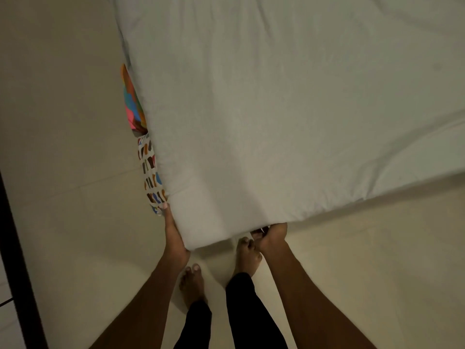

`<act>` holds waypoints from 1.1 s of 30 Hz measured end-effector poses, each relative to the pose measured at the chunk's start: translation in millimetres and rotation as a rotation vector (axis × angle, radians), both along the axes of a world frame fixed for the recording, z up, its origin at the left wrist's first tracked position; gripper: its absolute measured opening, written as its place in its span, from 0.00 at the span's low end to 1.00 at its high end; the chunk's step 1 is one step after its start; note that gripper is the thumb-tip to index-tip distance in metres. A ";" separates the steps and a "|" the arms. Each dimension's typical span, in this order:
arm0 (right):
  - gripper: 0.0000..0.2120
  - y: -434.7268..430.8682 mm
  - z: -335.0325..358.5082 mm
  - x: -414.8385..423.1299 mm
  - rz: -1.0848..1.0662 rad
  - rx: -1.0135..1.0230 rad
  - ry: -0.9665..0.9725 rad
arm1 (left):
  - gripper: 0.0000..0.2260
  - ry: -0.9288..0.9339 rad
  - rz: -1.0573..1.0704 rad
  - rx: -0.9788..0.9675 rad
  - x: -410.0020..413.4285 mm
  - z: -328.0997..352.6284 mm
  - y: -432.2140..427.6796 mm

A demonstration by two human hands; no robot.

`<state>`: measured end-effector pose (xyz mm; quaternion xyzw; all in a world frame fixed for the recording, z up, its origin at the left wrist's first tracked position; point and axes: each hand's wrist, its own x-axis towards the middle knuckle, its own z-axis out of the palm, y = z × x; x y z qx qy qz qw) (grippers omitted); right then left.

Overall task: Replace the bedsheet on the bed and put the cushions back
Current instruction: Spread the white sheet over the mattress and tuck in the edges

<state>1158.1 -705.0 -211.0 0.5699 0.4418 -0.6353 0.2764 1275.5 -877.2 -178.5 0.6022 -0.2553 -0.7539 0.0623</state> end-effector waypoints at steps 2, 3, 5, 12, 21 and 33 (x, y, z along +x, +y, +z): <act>0.18 0.4 2.0 1.9 0.031 0.016 0.046 | 0.34 0.016 -0.013 -0.073 6.5 -5.0 12.3; 0.18 3.4 0.5 2.9 0.068 0.018 0.055 | 0.36 0.001 -0.027 -0.131 10.7 -6.0 15.8; 0.14 9.0 -0.4 5.4 0.165 0.036 0.053 | 0.44 -0.043 -0.072 -0.179 10.5 -8.3 15.7; 0.11 22.9 18.6 12.9 0.897 0.270 0.087 | 0.39 -0.508 -0.493 -0.343 15.7 9.5 6.9; 0.20 -10.0 166.1 12.8 1.710 0.367 0.379 | 0.23 -0.543 -1.383 -0.619 -0.4 129.6 -8.7; 0.21 -37.7 364.1 6.5 2.121 0.639 0.691 | 0.18 -0.383 -1.594 -0.824 -12.6 332.2 -14.7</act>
